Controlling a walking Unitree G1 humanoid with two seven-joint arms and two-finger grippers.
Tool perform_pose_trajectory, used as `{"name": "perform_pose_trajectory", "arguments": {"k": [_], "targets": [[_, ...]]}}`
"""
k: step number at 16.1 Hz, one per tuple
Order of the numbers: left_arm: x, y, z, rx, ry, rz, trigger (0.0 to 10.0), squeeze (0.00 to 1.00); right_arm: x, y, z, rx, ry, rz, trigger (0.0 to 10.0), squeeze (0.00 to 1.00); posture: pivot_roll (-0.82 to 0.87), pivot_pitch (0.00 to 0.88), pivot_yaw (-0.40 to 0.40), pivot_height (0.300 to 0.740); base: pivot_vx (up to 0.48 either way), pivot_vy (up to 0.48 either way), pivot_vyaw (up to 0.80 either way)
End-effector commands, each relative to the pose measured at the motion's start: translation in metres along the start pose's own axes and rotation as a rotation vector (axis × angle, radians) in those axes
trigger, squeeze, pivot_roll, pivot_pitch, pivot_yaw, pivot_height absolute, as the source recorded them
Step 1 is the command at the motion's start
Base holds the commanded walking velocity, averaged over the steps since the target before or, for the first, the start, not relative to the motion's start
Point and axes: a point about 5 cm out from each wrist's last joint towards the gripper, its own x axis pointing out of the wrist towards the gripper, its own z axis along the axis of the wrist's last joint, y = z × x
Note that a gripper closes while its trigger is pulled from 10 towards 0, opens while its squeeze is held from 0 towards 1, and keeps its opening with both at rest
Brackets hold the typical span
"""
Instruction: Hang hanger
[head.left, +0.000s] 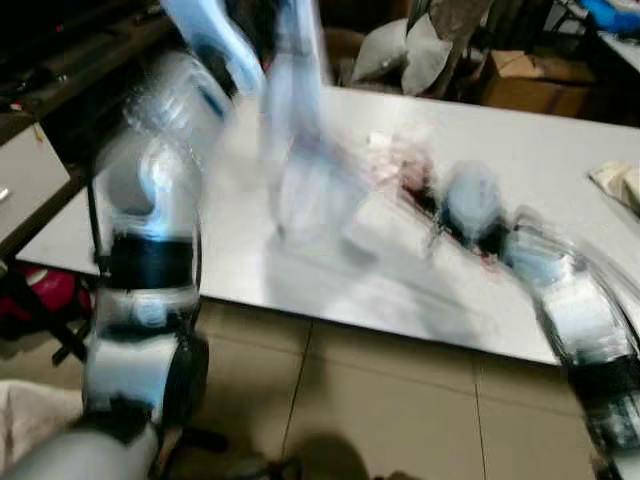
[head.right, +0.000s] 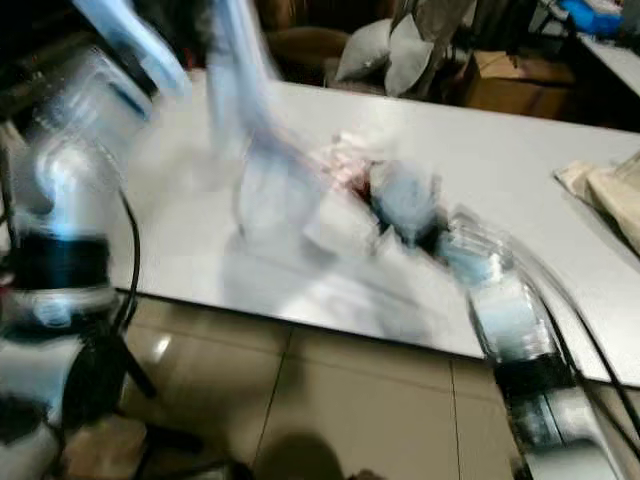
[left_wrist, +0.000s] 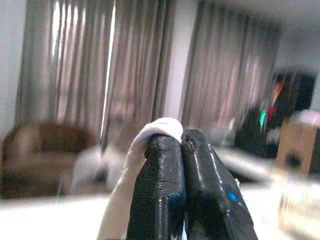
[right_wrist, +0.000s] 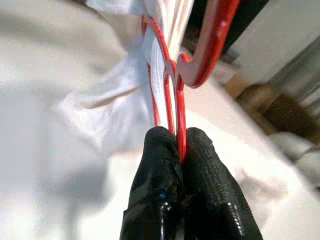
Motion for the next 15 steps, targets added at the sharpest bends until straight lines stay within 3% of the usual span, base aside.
{"name": "perform_pose_trajectory", "arguments": {"k": [1, 6, 7, 9, 11, 13, 14, 15], "targets": [[0.002, -0.002, -0.014, 0.070, 0.062, 0.009, 10.0, 0.00, -0.005, 0.000, 0.012, -0.020, -0.036, 0.033, 10.0, 0.00, -0.03, 0.000, 0.025, 0.740, 0.000, 0.000, 0.00], [-0.014, 0.020, -0.075, 0.284, 0.284, 0.061, 10.0, 0.00, -0.051, 0.028, 0.015, 0.002, 0.044, 0.247, 10.0, 0.00, -0.03, 0.000, 0.036, 0.740, 0.000, 0.000, 0.00], [-0.018, 0.026, -0.086, 0.340, 0.324, 0.063, 10.0, 0.00, -0.061, 0.029, 0.021, 0.009, 0.055, 0.254, 10.0, 0.00, -0.03, 0.000, 0.036, 0.740, 0.000, 0.000, 0.00], [-0.025, 0.034, -0.099, 0.362, 0.373, 0.078, 10.0, 0.00, -0.073, 0.025, 0.027, 0.014, 0.070, 0.247, 10.0, 0.00, -0.04, 0.000, 0.045, 0.740, 0.000, 0.000, 0.00], [-0.038, 0.039, -0.121, 0.442, 0.487, 0.044, 10.0, 0.00, -0.090, 0.019, 0.034, 0.025, 0.089, 0.220, 10.0, 0.00, -0.04, 0.000, 0.052, 0.740, 0.000, 0.000, 0.00], [-0.056, 0.032, -0.141, 0.298, 0.565, -0.093, 10.0, 0.00, -0.102, 0.009, 0.043, 0.070, 0.056, 0.136, 10.0, 0.00, -0.04, 0.000, 0.058, 0.740, 0.000, 0.000, 0.00], [-0.064, 0.029, -0.146, 0.302, 0.601, -0.145, 10.0, 1.00, -0.106, 0.003, 0.047, 0.088, 0.031, 0.080, 10.0, 0.00, -0.04, 0.000, 0.058, 0.740, 0.000, 0.000, 0.00], [-0.070, 0.028, -0.150, 0.328, 0.629, -0.186, 10.0, 1.00, -0.110, -0.001, 0.049, 0.103, 0.009, 0.036, 10.0, 0.00, -0.04, 0.000, 0.057, 0.740, 0.000, 0.000, 0.00]]}}
